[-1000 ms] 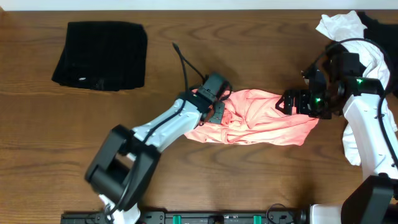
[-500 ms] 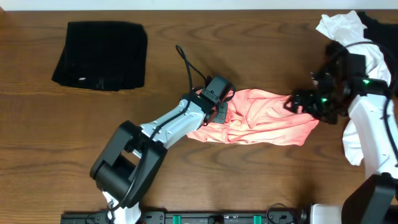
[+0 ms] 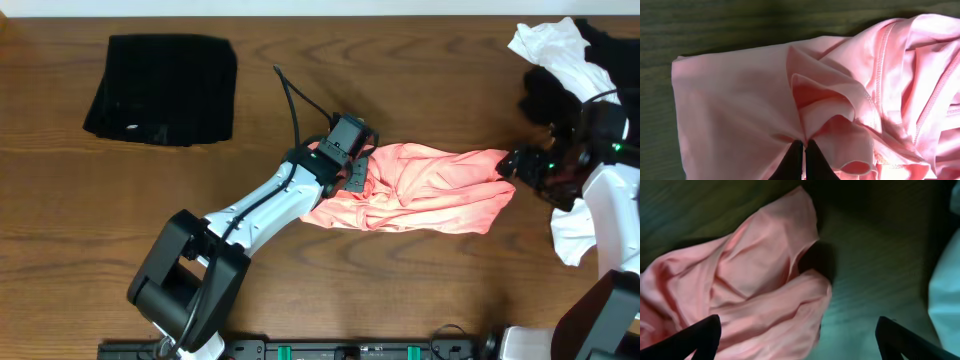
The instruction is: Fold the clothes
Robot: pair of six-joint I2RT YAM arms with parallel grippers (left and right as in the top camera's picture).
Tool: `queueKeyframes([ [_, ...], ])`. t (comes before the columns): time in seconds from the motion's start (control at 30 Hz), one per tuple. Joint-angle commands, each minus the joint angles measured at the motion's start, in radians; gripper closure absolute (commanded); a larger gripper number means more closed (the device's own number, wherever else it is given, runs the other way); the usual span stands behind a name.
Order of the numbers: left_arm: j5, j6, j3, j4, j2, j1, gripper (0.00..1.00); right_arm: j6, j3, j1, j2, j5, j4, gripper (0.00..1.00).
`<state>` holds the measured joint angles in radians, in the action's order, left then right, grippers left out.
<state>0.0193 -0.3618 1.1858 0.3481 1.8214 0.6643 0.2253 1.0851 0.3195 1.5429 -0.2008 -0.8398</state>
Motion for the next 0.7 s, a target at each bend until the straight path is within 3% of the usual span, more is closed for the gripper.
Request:
queueKeyframes([
  [0.0, -0.005, 0.017, 0.005, 0.002, -0.007, 0.005, 0.94, 0.014, -0.068, 0.003, 0.004, 0.014, 0.064, 0.04],
  [0.43, -0.005, 0.017, 0.005, 0.002, -0.007, 0.005, 0.94, 0.052, -0.268, 0.000, 0.036, -0.019, 0.436, 0.13],
  [0.67, -0.005, 0.055, 0.006, 0.010, -0.011, 0.005, 0.93, 0.051, -0.272, -0.007, 0.134, -0.108, 0.487, 0.33],
])
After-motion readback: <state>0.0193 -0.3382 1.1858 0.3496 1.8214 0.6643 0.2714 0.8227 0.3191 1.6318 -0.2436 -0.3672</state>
